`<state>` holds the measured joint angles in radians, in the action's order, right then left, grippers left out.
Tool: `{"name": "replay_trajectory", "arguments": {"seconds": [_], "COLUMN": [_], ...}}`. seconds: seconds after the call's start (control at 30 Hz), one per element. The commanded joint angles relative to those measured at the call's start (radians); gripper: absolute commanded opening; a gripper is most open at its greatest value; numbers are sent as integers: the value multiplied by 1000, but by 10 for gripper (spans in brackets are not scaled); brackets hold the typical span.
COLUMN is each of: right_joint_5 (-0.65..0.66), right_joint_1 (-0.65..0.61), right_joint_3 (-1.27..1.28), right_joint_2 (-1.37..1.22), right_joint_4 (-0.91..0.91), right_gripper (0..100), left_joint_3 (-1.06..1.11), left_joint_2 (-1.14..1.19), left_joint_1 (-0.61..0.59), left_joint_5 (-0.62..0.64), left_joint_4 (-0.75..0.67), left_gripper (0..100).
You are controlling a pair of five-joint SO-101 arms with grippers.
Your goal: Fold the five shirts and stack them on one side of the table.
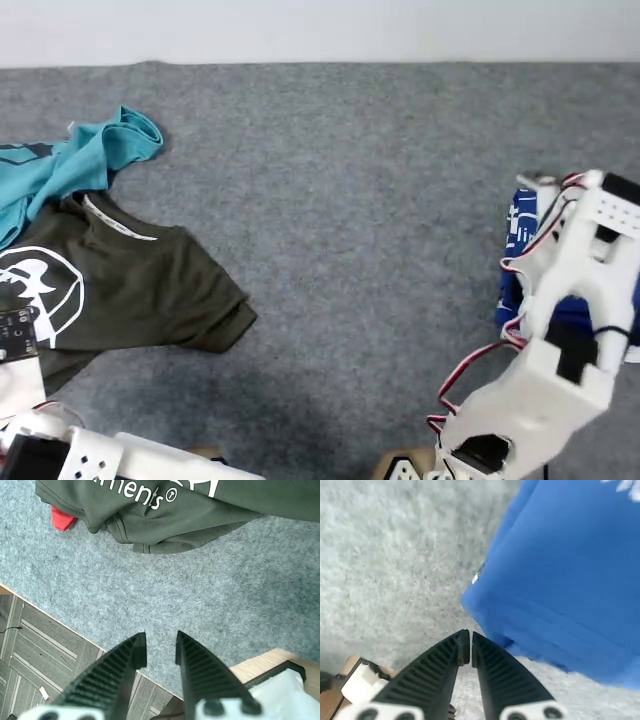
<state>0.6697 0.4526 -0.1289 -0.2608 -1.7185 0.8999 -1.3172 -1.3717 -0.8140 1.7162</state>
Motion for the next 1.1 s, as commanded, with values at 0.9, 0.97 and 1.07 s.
{"name": "replay_trajectory", "arguments": {"seconds": [0.9,0.97,1.07], "right_joint_5": [184,183,183], "right_joint_1": [305,289,254], "right_joint_3": [-133,-149,-152], "right_joint_2": [-13,27,59], "right_joint_4": [120,127,133], "right_gripper": [10,10,10], "left_joint_3": [-4,-4,-4], "left_joint_2": [-5,-5,-5], "left_joint_1": [3,3,3], "left_joint_5": [-6,-6,-6], "left_joint_4": [2,2,2], "left_gripper": [101,101,101]}}
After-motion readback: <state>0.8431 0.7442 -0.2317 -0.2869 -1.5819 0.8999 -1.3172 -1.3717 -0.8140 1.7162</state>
